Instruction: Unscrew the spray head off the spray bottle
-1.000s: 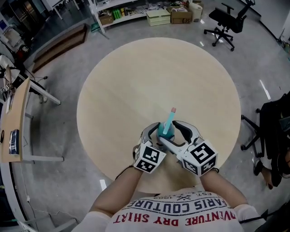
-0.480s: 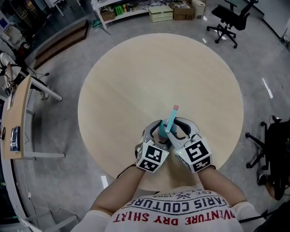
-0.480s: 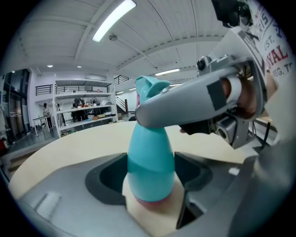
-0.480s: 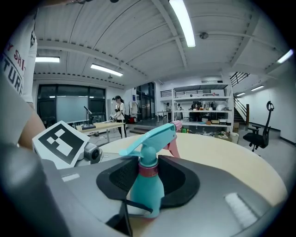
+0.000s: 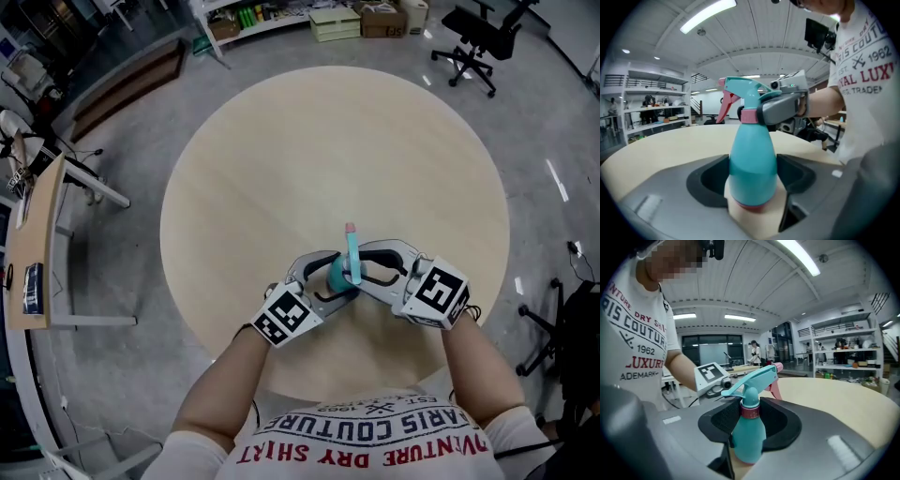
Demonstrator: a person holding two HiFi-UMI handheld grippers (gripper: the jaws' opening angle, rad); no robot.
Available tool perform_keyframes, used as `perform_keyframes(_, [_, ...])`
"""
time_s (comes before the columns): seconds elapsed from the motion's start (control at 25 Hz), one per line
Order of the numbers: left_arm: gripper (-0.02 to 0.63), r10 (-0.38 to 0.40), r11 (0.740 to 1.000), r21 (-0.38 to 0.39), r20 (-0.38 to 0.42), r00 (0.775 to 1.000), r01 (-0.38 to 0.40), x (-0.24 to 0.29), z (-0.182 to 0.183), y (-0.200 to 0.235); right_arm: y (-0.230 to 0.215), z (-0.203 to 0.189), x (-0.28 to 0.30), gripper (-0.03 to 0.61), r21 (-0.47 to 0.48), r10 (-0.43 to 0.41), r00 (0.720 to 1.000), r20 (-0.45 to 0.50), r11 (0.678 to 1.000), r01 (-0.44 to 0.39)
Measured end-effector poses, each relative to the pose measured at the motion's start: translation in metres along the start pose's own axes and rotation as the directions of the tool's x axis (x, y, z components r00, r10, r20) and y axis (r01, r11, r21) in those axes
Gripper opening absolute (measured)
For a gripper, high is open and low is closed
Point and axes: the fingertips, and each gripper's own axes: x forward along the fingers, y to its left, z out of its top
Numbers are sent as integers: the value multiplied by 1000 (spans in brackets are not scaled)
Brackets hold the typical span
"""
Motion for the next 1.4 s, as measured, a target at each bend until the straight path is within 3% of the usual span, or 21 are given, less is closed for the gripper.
perform_keyframes(0.12, [314,-133,989,57,-26,991,134,-1,-1,-3,3,1,-1,132,-12,149,989,15,989,-149])
perform_keyframes(0.28, [314,-260,959,104,-60,964,265,-6,-5,-7,9,2,2,133,12,285,958,41,958,-286])
perform_keyframes(0.4, [314,-283,952,103,-57,957,288,-7,-3,-7,10,4,2,132,4,320,946,40,947,-321])
perform_keyframes(0.56, [314,-253,964,73,-25,967,255,-12,-5,-6,11,8,9,133,1,282,959,30,959,-282])
perform_keyframes(0.64, [314,-229,972,50,-5,973,229,-11,-4,-3,10,8,9,135,33,238,971,39,970,-239])
perform_keyframes(0.76, [314,-167,986,23,7,986,167,-13,-6,-2,12,8,7,241,73,149,987,63,985,-154])
perform_keyframes(0.8, [314,-129,992,14,6,992,129,-14,-7,-1,11,9,5,281,94,105,991,80,989,-112])
perform_keyframes(0.92, [314,39,999,-36,-5,999,-39,-12,-8,1,8,12,-2,295,133,-61,992,115,990,45])
perform_keyframes(1.04, [314,222,970,-91,-47,974,-225,-4,-4,4,6,8,-10,286,124,-210,973,95,972,198])
perform_keyframes(1.12, [314,298,943,-130,-72,952,-305,0,-2,3,5,3,-12,227,110,-281,957,66,956,273])
perform_keyframes(1.32, [314,379,909,-145,-100,920,-390,6,2,0,-4,-4,-7,217,107,-367,930,22,926,362])
perform_keyframes(1.4, [314,392,900,-158,-108,914,-405,5,1,2,-5,-4,-2,170,68,-379,925,2,923,378])
